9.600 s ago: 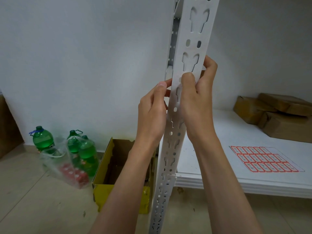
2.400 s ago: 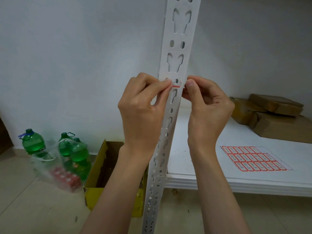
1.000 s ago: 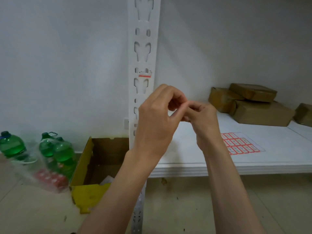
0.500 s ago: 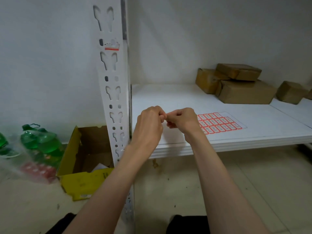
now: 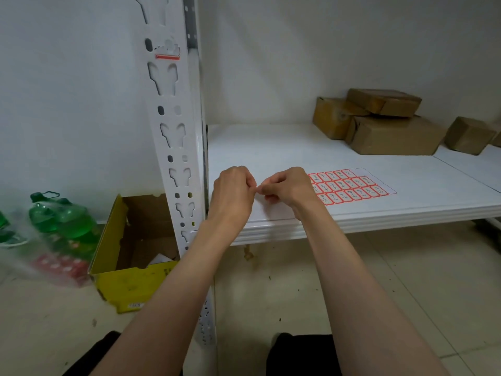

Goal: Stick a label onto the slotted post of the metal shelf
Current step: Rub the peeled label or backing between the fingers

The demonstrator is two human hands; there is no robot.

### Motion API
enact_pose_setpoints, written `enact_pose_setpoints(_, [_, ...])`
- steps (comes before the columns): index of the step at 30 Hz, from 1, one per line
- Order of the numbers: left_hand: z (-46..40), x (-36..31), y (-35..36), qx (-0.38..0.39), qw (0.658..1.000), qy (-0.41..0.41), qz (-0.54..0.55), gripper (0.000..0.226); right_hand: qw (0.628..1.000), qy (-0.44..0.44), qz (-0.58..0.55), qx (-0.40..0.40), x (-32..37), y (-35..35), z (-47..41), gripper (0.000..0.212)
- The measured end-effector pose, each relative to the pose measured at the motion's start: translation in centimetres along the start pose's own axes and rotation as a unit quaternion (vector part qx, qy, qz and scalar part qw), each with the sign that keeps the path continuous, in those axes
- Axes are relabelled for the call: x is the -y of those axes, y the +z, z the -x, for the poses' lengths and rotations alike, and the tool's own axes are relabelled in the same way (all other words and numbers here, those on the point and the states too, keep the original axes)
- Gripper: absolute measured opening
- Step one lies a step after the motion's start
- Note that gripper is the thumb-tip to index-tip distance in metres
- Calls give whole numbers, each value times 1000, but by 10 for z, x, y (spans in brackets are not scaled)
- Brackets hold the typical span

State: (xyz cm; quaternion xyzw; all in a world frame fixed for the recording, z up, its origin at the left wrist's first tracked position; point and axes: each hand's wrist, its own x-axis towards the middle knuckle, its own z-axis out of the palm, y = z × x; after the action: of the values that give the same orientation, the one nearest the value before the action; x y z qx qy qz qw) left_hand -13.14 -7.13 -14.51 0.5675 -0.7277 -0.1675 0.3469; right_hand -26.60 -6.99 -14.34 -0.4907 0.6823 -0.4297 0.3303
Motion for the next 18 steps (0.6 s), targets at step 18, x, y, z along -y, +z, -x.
enact_pose_setpoints(18, [-1,6,1,-15,1000,-9,12,10,999,-13,29,-20,-1,-1,2,5])
